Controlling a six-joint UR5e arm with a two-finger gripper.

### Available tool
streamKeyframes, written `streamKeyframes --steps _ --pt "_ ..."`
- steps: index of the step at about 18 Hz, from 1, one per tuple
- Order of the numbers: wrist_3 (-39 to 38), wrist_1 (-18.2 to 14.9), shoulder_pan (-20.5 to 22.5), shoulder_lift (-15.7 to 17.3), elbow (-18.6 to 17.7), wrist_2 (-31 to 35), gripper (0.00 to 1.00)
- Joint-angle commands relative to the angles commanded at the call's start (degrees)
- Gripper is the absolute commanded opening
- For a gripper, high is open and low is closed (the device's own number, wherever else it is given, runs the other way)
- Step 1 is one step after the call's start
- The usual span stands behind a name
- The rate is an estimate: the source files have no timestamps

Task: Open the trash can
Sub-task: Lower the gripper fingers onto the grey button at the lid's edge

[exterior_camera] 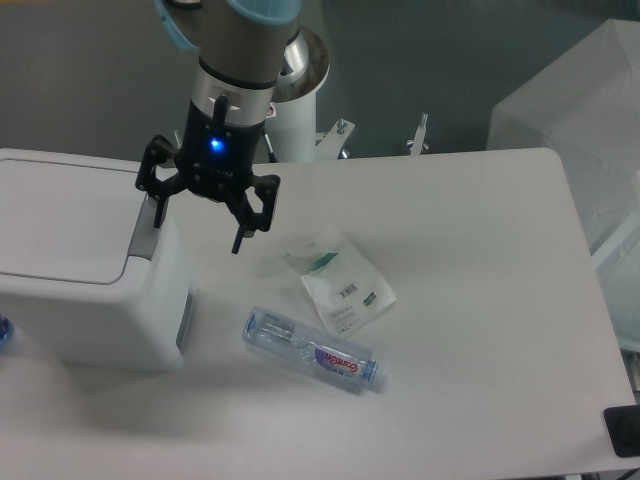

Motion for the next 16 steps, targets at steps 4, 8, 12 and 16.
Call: streamKeyframes --steps 4,8,12,16 --pt "-0.1 -0.1 -0.1 -0.1 -0.1 0.0 1.0" --pt "-0.1 -0.1 -0.2 -0.4 -0.1 0.0 1.0" --pt "-0.3 0.0 -1.1 -1.1 -0.2 0.0 1.0" --pt "-0.4 0.2 -1.5 -1.4 -0.3 0.1 1.0"
